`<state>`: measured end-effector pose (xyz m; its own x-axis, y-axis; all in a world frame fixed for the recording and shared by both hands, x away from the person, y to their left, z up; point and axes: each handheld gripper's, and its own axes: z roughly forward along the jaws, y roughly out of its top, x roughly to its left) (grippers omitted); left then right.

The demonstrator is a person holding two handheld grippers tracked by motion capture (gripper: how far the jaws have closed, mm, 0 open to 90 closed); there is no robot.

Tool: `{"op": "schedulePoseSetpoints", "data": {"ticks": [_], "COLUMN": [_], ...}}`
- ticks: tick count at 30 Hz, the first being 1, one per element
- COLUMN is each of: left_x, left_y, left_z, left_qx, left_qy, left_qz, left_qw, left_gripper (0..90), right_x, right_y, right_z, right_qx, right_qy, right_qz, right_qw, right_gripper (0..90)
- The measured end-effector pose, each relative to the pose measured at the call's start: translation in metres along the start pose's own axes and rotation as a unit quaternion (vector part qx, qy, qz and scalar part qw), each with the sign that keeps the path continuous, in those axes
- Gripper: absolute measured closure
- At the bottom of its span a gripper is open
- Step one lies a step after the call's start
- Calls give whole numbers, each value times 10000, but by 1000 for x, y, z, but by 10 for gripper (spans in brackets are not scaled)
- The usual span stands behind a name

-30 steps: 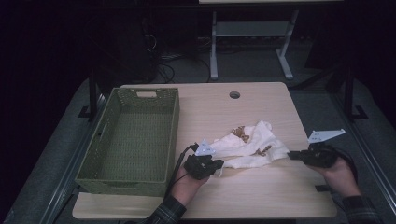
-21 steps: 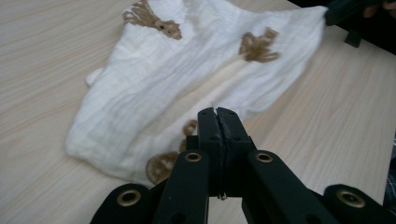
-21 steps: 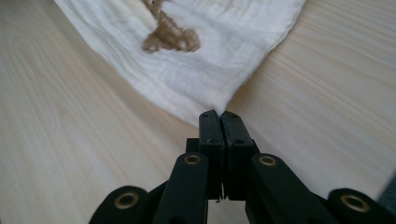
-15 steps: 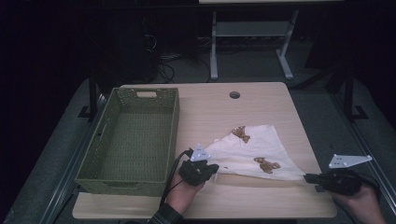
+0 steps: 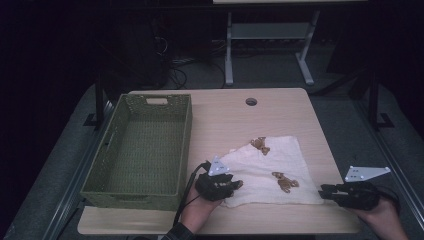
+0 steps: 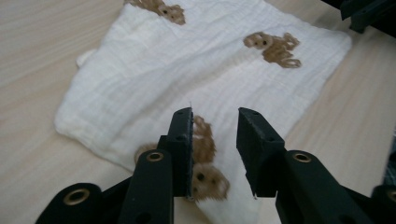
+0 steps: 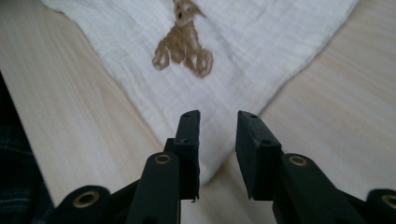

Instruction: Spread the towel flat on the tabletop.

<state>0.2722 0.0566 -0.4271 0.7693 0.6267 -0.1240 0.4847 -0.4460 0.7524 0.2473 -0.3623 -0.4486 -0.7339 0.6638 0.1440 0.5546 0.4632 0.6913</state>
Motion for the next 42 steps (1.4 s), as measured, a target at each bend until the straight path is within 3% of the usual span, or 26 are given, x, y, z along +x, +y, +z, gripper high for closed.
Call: {"op": "schedulePoseSetpoints", "data": {"ticks": [4,9,17,22,27,30,35,37,39,42], "left_x": [11,26,49,62,69,71,72,68,61,39], "left_y": [12,25,33,37,34,33,33,35,39,46], "left_z": [11,24,45,62,76,80,81,79,73,63], "left_qx": [-82,-131,-1,34,210,319,298,249,157,-2], "left_qy": [120,363,615,656,502,440,328,344,406,371], "left_qz": [-58,-53,-145,-156,-150,-161,-176,-113,141,553], "left_qw": [9999,9992,9980,9977,9984,9984,9989,9990,9990,9978], "left_gripper": [611,606,593,567,567,618,847,871,872,870], "right_x": [-2,-7,-17,-17,-17,-17,-18,-18,-18,-17], "right_y": [13,31,53,57,55,54,51,51,51,51], "right_z": [12,25,45,57,59,59,60,60,60,61], "right_qx": [8,-55,-77,69,115,145,205,216,235,241], "right_qy": [-62,-63,-20,-37,-65,-90,-94,-89,-109,-106], "right_qz": [-142,-153,-194,-205,-269,-216,-228,-207,-264,-274], "right_qw": [9999,9998,9998,9998,9995,9996,9995,9995,9993,9993], "right_gripper": [679,679,679,657,651,648,648,648,648,648]}}
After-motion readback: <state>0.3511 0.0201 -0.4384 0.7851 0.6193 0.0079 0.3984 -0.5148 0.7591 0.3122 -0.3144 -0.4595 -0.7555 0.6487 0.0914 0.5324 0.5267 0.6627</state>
